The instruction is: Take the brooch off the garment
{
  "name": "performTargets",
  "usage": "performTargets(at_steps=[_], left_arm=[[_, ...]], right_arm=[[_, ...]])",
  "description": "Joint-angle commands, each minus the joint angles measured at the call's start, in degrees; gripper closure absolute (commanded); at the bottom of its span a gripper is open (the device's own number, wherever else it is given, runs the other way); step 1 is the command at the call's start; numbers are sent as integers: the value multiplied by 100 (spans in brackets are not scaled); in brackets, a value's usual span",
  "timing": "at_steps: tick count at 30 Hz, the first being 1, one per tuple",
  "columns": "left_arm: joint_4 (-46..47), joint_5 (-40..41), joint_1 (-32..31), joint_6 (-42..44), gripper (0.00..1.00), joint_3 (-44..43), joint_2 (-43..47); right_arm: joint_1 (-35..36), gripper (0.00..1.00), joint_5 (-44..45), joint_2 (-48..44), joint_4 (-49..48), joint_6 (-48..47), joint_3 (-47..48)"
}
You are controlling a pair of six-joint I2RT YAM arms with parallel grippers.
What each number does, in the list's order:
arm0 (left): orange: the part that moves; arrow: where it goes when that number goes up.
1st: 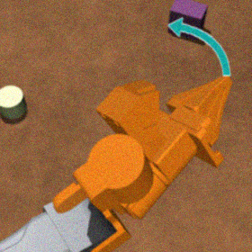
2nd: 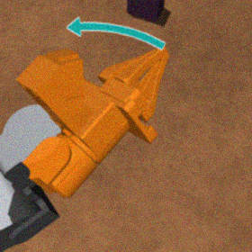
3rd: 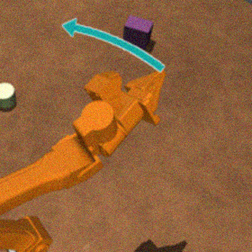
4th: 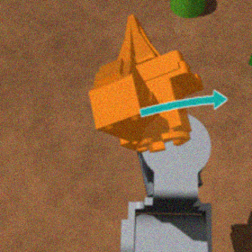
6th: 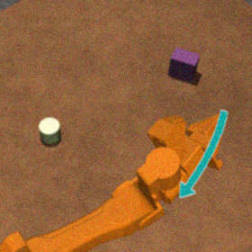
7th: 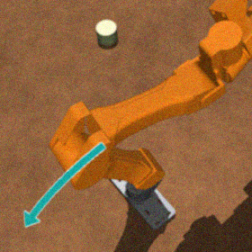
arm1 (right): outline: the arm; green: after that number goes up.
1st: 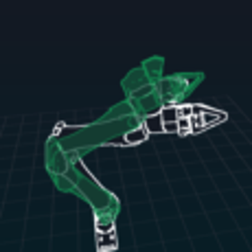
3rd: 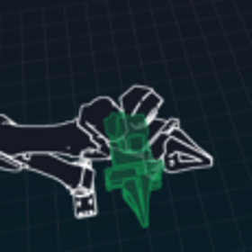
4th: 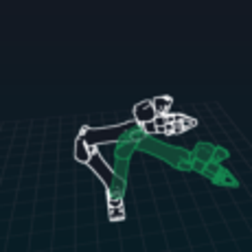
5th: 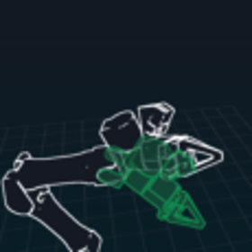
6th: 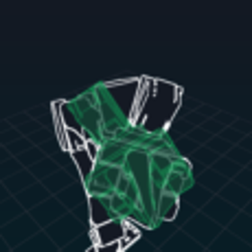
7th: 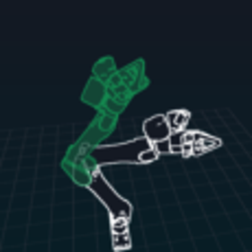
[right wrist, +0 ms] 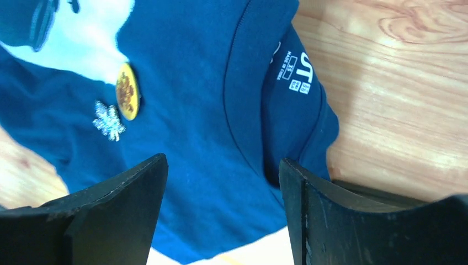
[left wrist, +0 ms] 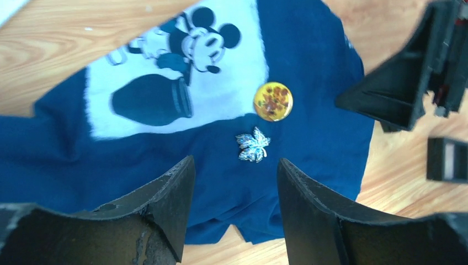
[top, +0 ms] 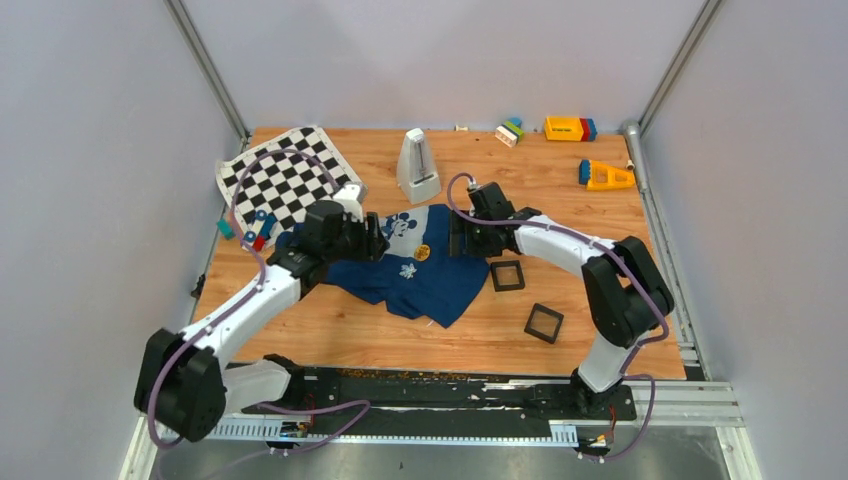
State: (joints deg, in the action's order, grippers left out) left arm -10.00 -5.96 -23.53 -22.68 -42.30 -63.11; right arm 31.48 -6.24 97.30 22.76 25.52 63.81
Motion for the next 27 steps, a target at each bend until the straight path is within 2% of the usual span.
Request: performTargets(at_steps=[1, 3, 4, 5, 9, 11, 13, 17, 27], left_arm=[[1117, -48, -539, 685, 37, -71, -582], [1391, 46, -754, 883, 38, -114, -848], [1455, 63, -856, 972, 39, -165, -938], [1553, 57, -900, 1009, 39, -204, -1113], [1960, -45, -1084, 1230, 41, -212, -1445], [2380, -140, -1109, 1236, 41, 143, -1517], [2731, -242, -1121, 1213, 41, 309, -1596], [2561, -159, -1264, 1309, 39, 192, -1752], [2115, 499, -1565, 1428, 38, -256, -2321]], right_arm=[[74, 26, 414, 479, -571, 124, 274], [93, 30, 445, 640, -581, 112, 326], [111, 35, 411, 671, -625, 105, 322], [124, 42, 329, 657, -693, 84, 287], [181, 80, -36, 221, -1122, -4, -139], [191, 91, -333, -137, -1474, -28, -488], [198, 94, -597, -493, -1804, -13, -805], [235, 98, -944, -1004, -2309, 7, -1262], [306, 98, -1342, -1181, -2542, -73, -1365]])
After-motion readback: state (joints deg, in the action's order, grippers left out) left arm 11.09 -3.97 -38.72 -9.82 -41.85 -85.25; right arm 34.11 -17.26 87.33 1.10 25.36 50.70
